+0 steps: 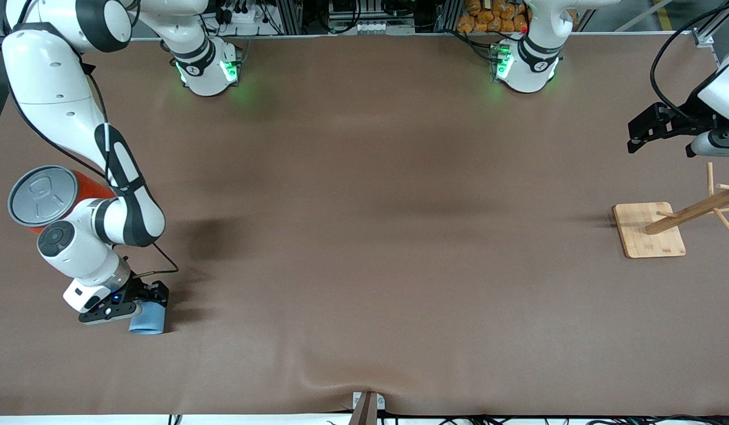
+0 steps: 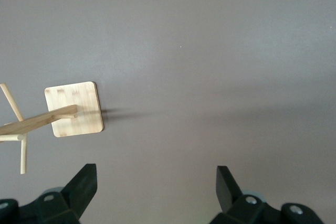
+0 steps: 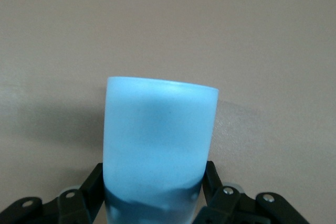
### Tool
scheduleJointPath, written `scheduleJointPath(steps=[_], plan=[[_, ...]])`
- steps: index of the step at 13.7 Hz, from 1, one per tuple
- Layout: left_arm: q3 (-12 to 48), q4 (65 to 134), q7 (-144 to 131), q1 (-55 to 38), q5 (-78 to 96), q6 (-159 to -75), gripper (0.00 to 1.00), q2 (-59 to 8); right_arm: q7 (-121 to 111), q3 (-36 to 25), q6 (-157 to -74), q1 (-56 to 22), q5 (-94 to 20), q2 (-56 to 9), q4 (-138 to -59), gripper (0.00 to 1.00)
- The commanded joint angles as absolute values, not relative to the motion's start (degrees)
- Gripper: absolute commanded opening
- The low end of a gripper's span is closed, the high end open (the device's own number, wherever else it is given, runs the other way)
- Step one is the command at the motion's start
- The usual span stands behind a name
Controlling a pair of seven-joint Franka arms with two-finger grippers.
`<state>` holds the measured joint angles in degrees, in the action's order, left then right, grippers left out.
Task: Flip cup
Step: 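Close the right gripper on the light-blue cup's body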
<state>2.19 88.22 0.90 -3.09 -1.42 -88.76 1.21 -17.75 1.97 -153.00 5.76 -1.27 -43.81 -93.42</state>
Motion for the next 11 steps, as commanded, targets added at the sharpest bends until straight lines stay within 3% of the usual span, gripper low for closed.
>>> scheduleJointPath(steps=[1, 6, 9, 11], plan=[[2.2, 87.36, 1.85, -2.99, -0.97, -88.68, 1.0, 0.97, -24.74, 2.72, -150.57, 4.75, -1.23, -38.7, -96.13, 0.01], [2.28, 87.36, 1.85, -2.99, -0.97, -88.68, 1.0, 0.97, -49.77, 4.66, -146.53, -4.55, -1.23, -35.07, -96.94, 0.06], [2.29, 87.36, 1.85, -2.99, -0.88, -88.68, 1.0, 0.97, -62.11, 9.3, -142.04, -8.43, -1.23, -33.66, -96.77, 0.1], [2.29, 87.36, 1.85, -2.99, -0.88, -88.68, 1.0, 0.97, -65.89, 10.11, -143.69, -13.33, -0.79, -34.27, -96.77, 0.13]])
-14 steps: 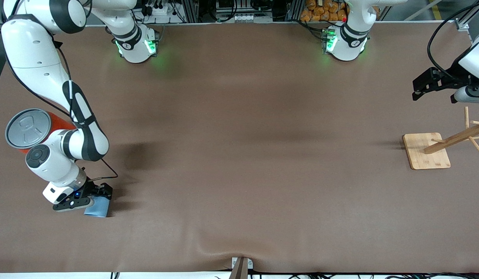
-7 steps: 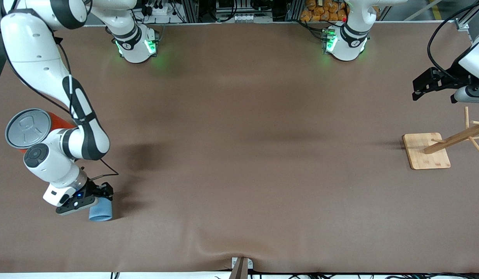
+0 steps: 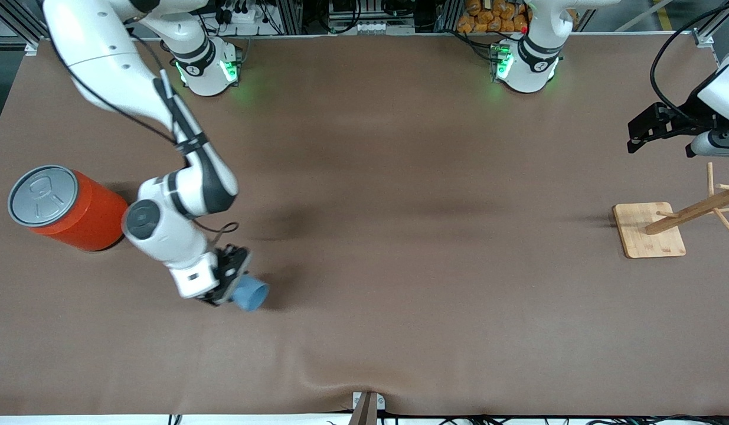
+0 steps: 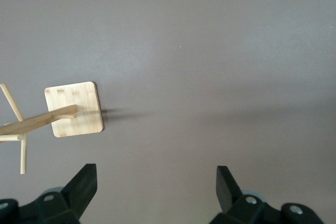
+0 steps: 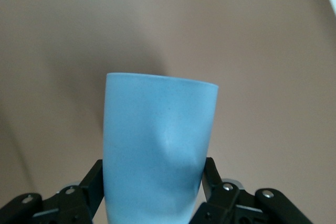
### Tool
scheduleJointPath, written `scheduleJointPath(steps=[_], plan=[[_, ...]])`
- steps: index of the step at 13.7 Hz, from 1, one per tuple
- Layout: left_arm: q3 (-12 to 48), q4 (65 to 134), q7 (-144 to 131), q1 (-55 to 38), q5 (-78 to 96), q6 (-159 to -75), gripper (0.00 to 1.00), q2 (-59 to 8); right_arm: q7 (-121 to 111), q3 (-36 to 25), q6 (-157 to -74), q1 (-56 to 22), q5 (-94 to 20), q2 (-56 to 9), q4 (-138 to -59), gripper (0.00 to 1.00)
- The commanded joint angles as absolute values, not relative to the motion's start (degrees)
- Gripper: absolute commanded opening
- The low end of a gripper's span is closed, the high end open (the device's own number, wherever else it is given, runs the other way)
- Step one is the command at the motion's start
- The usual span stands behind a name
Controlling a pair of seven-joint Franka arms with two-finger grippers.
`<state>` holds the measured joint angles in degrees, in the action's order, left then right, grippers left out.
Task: Flip cup
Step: 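Carry the cup with the right gripper toward the table's middle, then release the cup on its side and withdraw the right gripper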
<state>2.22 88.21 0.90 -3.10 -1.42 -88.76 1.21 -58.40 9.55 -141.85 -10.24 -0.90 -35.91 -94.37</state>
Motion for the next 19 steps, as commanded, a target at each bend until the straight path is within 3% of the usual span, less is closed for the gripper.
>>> scheduleJointPath(steps=[1, 7, 8, 9, 10, 14, 19], plan=[[2.29, 87.36, 1.85, -2.99, -0.88, -88.68, 1.0, 1.05, -69.4, 10.11, -145.96, -15.8, -0.53, -34.45, -96.85, 0.17], [2.29, 87.36, 1.85, -2.99, -0.88, -88.68, 1.0, 0.97, -72.43, 9.76, -155.29, -28.81, -0.53, -37.79, -98.44, 0.15], [2.29, 87.45, 1.85, -2.99, -0.88, -88.68, 1.0, 0.97, -72.42, 9.76, -156.69, -29.96, -0.53, -37.79, -99.74, 0.2], [2.2, 87.45, 1.93, -2.99, -0.88, -88.68, 1.0, 0.97, -72.33, 9.76, -159.15, -30.75, -0.53, -37.79, -101.32, 0.48], [2.28, 87.36, 1.93, -2.99, -0.88, -88.68, 1.0, 0.97, -72.42, 9.76, -161.69, -30.94, -0.53, -37.79, -102.9, 0.99], [2.2, 87.28, 1.93, -2.99, -0.88, -88.68, 1.0, 1.14, -72.25, 10.02, -158.58, -29.54, -1.05, -34.3, -103.71, 1.0], [2.2, 87.45, 1.93, -2.99, -0.88, -88.68, 1.0, 1.14, -49.28, 9.84, -134.69, -28.66, -1.49, -20.06, -102.75, 1.0]])
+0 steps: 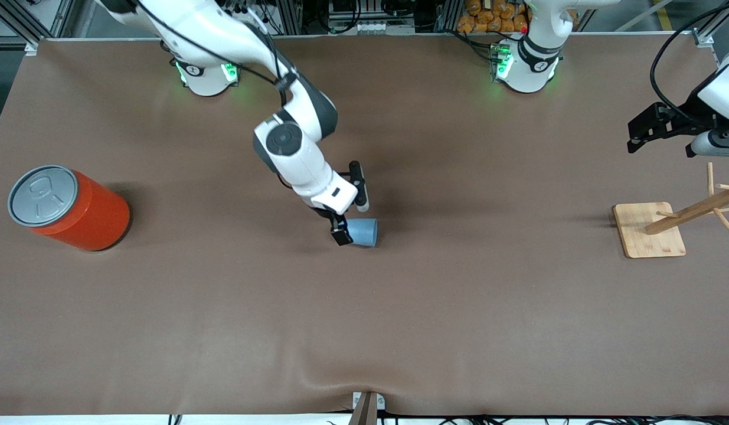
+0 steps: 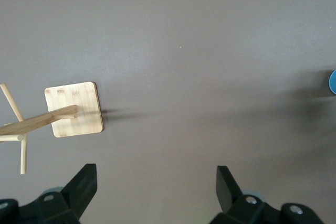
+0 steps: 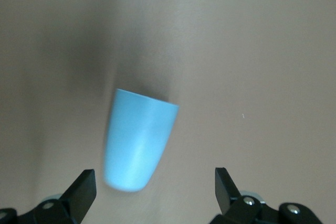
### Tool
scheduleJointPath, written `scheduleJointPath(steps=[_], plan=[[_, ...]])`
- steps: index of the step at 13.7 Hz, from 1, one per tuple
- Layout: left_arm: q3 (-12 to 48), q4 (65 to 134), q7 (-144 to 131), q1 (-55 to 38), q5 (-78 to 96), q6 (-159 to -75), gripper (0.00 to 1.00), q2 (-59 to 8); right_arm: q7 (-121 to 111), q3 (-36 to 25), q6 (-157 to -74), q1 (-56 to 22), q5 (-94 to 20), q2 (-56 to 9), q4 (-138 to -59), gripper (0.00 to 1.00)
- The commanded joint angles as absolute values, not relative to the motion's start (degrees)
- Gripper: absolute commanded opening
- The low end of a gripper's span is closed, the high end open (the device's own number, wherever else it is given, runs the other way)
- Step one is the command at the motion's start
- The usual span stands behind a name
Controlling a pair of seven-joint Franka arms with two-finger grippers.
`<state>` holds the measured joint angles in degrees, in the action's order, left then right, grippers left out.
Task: Flip cup
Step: 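Release the cup on its side and withdraw the right gripper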
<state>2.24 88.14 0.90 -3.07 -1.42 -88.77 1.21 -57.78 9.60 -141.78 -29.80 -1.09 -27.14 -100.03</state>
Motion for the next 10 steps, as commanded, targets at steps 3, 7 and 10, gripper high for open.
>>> scheduleJointPath(steps=[3, 7, 10], plan=[[2.29, 88.15, 2.02, -3.34, -0.97, -88.68, 1.0, 0.62, -34.49, 10.02, -125.28, -24.89, -1.41, -13.91, -102.66, 1.0], [2.64, 89.03, 1.85, -6.67, -0.97, -88.68, 1.0, -1.49, -23.57, 8.8, -114.11, -13.21, -1.41, -5.55, -102.4, 1.0], [2.81, 89.03, 0.62, -10.1, -0.88, -88.86, 1.0, -5.08, -23.38, -1.2, -101.04, -11.43, -1.58, -4.39, -95.05, 1.0]])
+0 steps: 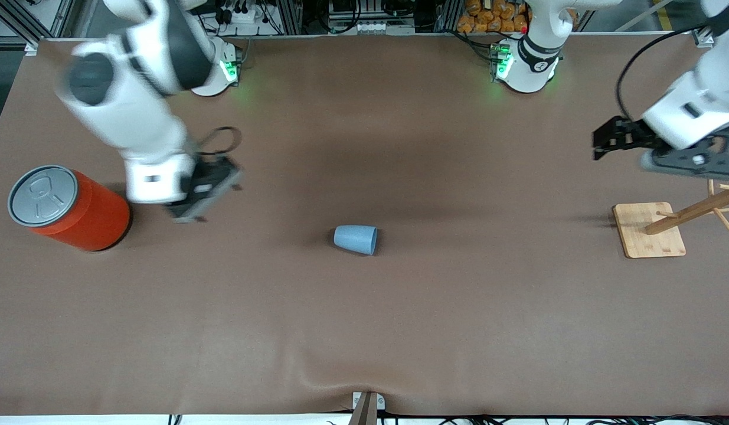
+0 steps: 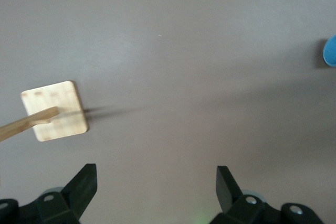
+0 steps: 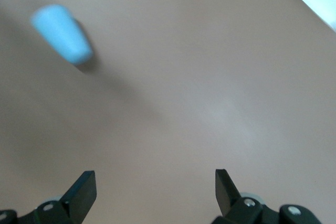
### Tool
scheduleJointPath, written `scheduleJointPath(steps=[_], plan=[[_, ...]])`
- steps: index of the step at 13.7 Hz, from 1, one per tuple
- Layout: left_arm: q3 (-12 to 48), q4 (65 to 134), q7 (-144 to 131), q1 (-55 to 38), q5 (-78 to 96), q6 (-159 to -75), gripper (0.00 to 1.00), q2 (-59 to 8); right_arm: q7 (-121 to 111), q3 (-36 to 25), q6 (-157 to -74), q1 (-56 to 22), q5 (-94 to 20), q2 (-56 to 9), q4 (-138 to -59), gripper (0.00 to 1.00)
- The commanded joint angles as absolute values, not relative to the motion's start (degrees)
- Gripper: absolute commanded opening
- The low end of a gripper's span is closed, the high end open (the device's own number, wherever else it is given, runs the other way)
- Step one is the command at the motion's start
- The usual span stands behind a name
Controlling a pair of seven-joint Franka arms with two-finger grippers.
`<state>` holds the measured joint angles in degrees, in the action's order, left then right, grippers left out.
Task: Flip cup
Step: 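Release the cup on its side and withdraw the right gripper, then reach the left gripper toward the cup lying on its side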
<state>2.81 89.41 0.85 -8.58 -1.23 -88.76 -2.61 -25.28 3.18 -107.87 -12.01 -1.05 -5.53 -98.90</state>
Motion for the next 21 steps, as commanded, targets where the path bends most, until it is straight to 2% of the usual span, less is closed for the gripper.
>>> scheduleJointPath(steps=[1, 3, 7, 10, 12, 18, 21], plan=[[3.07, 89.12, 0.7, -10.28, -0.7, -89.9, 1.0, -6.84, -23.38, -3.84, -97.77, -11.34, -1.67, -4.31, -93.01, 1.0], [4.56, 89.12, 0.7, -10.72, 0.78, -91.75, 1.0, -10.44, -23.38, -5.71, -94.58, -8.46, -1.58, -2.82, -91.59, 1.0], [7.03, 88.95, 0.79, -10.81, 7.1, -96.4, 1.0, -18.61, -17.87, -1.14, -86.86, 2.45, -1.58, -1.93, -87.38, 1.0], [8.43, 88.95, 1.85, -10.9, 16.32, -102.72, 1.0, -25.12, -10.3, -2.28, -78.51, 2.64, -1.58, -1.93, -83.42, 1.0], [9.84, 88.95, 1.84, -10.99, 21.42, -107.03, 1.0, -28.28, -7.92, -3.33, -76.21, 2.11, -1.67, -1.41, -82.88, 1.0], [10.46, 88.94, 15.7, -11.07, 42.76, -114.86, 1.0, -39.45, 0.7, -3.87, -76.11, -2.1, -2.02, 0.97, -82.88, 1.0], [10.46, 89.12, 22.31, -11.95, 55.94, -115.66, 1.0, -42.79, -0.35, -3.87, -76.64, -0.36, -2.11, 0.88, -82.79, 1.0]])
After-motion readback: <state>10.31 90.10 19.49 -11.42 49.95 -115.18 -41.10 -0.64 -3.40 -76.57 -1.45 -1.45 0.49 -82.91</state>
